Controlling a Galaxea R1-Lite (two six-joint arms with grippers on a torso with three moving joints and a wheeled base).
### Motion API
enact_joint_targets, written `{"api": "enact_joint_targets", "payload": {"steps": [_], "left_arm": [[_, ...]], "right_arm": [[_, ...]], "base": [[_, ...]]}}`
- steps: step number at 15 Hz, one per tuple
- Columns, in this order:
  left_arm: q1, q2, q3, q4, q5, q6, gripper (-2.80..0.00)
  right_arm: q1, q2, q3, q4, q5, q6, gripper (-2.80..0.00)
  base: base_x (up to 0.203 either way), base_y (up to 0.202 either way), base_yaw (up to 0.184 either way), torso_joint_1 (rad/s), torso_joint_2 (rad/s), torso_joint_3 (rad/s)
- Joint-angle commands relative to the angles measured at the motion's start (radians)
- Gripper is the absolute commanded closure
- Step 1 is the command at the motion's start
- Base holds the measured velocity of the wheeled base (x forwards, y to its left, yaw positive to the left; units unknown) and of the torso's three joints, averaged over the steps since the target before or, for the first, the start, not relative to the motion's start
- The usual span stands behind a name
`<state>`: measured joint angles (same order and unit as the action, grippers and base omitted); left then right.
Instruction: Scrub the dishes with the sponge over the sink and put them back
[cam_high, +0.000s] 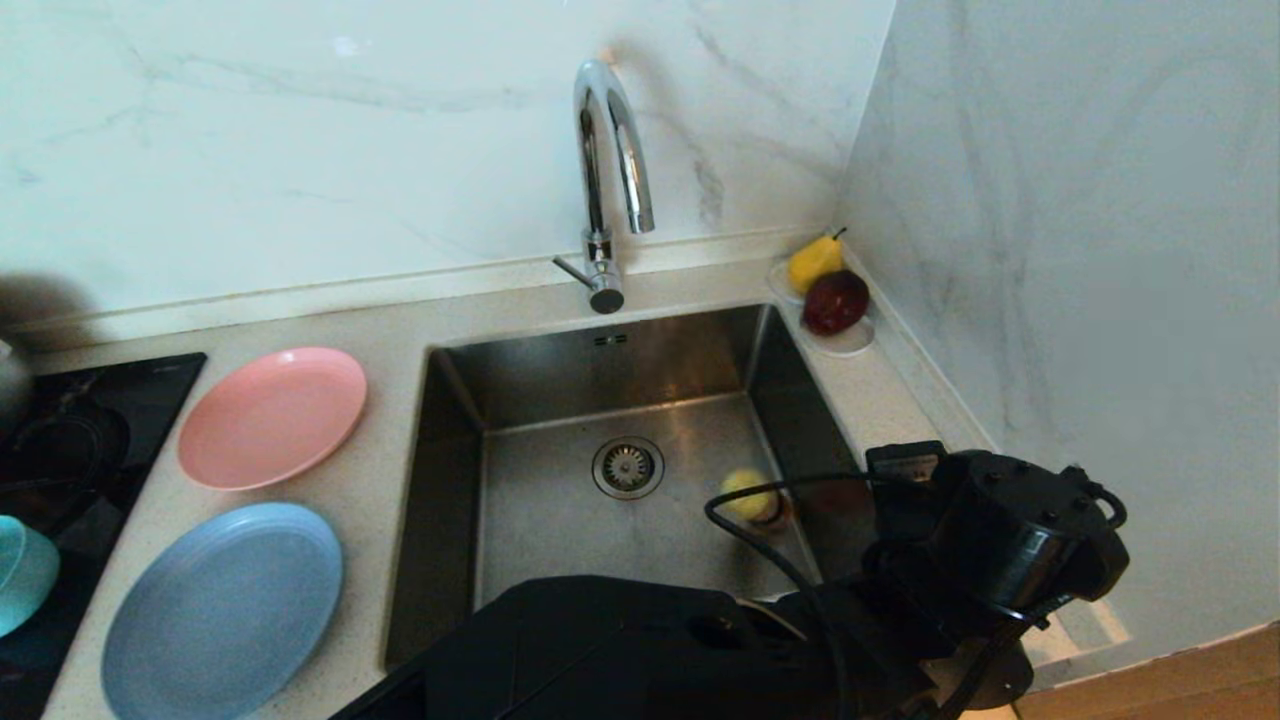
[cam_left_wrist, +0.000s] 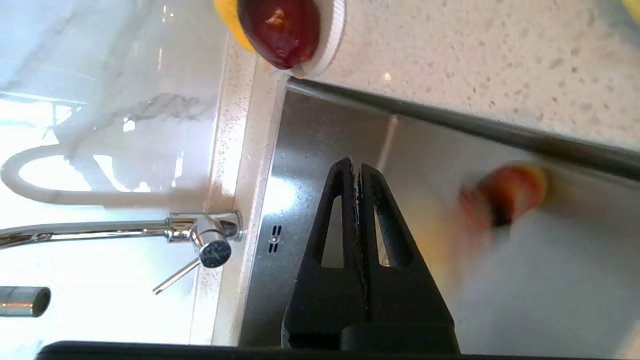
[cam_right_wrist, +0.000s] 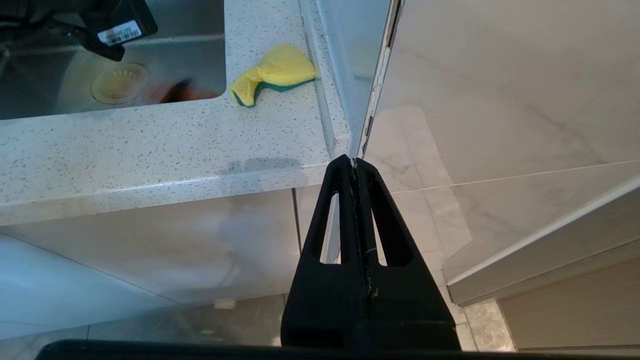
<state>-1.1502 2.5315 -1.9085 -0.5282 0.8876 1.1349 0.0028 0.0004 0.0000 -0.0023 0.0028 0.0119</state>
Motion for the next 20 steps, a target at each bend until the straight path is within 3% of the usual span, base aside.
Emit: {"api": "enact_joint_targets", "payload": {"steps": [1,5,7,9,15,17,20], "left_arm": [[-0.003,0.0,0.003,-0.01,0.007,0.006,0.0],[-0.002,-0.004,0.0,-0.056,0.022,-0.004,0.0],[-0.002,-0.037,-0.001,-0.083,0.064,-0.007,0.0],[0.004,-0.09,-0.003,-0.079,0.078,-0.047,0.0],[0.014,-0.299,-0.004,-0.052,0.031,-0.115,0.0],[0.017,-0.384,-0.004,0.04,-0.001,-0.184,0.0],[0.025,-0.52,0.005,0.293,-0.09,-0.357,0.0]], "right_arm": [[0.0,0.0,0.0,0.0,0.0,0.0,0.0],[0.0,0.0,0.0,0.0,0.0,0.0,0.0],[0.0,0.001,0.0,-0.001,0.0,0.0,0.0],[0.0,0.0,0.0,-0.001,0.0,0.0,0.0],[0.0,0.0,0.0,-0.001,0.0,0.0,0.0],[0.0,0.0,0.0,0.001,0.0,0.0,0.0],[0.0,0.0,0.0,0.0,0.0,0.0,0.0]], "base": [[0.0,0.0,0.0,0.0,0.0,0.0],[0.0,0.0,0.0,0.0,0.0,0.0],[0.0,0.0,0.0,0.0,0.0,0.0],[0.0,0.0,0.0,0.0,0.0,0.0],[0.0,0.0,0.0,0.0,0.0,0.0],[0.0,0.0,0.0,0.0,0.0,0.0],[0.0,0.0,0.0,0.0,0.0,0.0]]}}
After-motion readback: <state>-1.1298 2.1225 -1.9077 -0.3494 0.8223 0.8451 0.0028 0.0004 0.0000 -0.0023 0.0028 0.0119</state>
